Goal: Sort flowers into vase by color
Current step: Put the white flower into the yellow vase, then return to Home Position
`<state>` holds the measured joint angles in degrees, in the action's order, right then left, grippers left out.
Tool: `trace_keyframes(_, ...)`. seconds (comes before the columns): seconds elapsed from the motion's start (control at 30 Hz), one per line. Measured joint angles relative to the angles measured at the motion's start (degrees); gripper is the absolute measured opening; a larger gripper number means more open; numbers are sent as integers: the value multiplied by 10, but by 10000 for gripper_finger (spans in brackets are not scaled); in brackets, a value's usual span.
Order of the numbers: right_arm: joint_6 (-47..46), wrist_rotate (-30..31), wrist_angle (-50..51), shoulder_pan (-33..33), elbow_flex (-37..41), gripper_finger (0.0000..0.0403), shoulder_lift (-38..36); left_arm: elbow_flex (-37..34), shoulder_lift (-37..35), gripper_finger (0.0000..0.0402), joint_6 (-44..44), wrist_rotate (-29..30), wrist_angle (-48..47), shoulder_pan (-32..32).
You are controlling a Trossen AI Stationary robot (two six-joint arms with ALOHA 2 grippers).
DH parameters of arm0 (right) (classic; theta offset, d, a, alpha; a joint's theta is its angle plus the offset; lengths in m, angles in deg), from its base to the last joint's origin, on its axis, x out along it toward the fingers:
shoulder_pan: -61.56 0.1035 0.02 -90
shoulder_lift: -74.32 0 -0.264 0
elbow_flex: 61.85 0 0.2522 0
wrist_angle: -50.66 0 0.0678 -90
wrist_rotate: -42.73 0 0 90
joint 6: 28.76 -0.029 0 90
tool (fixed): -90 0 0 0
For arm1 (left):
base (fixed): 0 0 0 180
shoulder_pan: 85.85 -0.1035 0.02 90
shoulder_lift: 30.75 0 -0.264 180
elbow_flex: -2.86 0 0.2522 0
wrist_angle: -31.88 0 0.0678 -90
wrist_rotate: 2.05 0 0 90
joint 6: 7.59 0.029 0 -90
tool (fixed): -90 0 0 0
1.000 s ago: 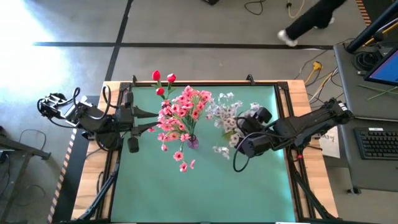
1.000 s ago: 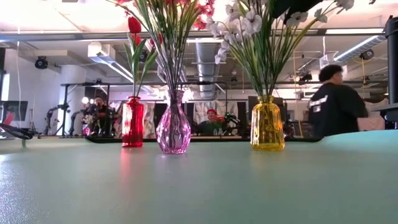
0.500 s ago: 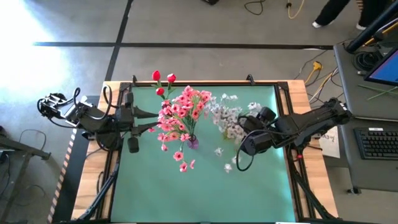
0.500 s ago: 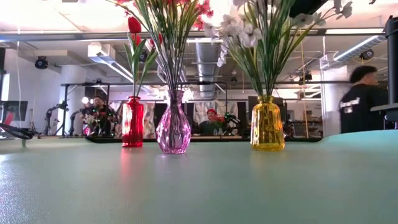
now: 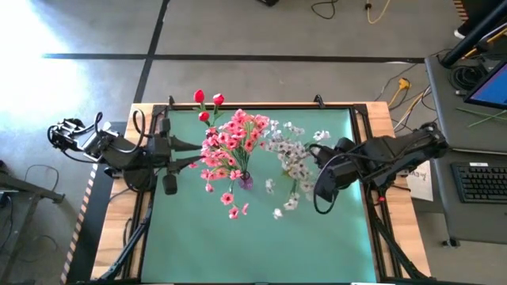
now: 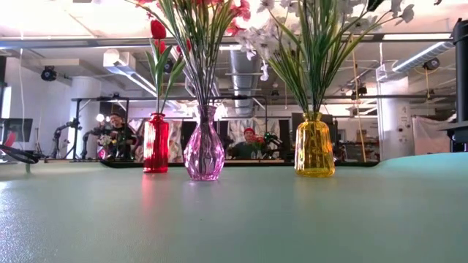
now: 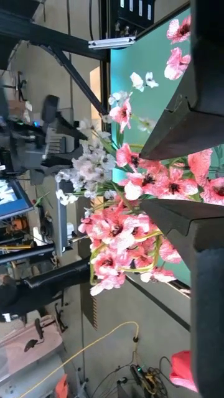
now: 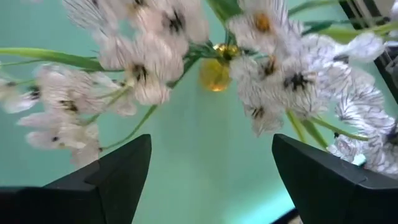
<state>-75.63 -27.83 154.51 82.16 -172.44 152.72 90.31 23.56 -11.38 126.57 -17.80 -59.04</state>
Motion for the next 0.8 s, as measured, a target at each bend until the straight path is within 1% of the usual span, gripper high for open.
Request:
trace_keyframes(0.13, 19, -3, 0, 0, -38, 327, -2, 0, 0, 100, -13, 0, -11, 0)
trace_keyframes(0.27, 61, 2, 0, 0, -82, 327, -4, 0, -3, 100, -23, -1, -22, 2)
trace_keyframes(0.33, 88, 19, -1, 1, -101, 327, -4, 0, -4, 100, -29, -1, -36, 8)
trace_keyframes(0.47, 155, 71, -1, 3, -126, 327, -10, 0, -5, 100, -32, -1, -64, 22)
trace_keyframes(0.57, 212, 92, -19, 3, -123, 327, -28, 0, -4, 100, -33, -1, -91, 42)
trace_keyframes(0.63, 248, 91, -36, 3, -113, 327, -45, 0, -5, 100, -37, -2, -114, 64)
trace_keyframes(0.8, 305, 90, -99, 25, -67, 327, -105, 0, -5, 100, -62, -3, -161, 141)
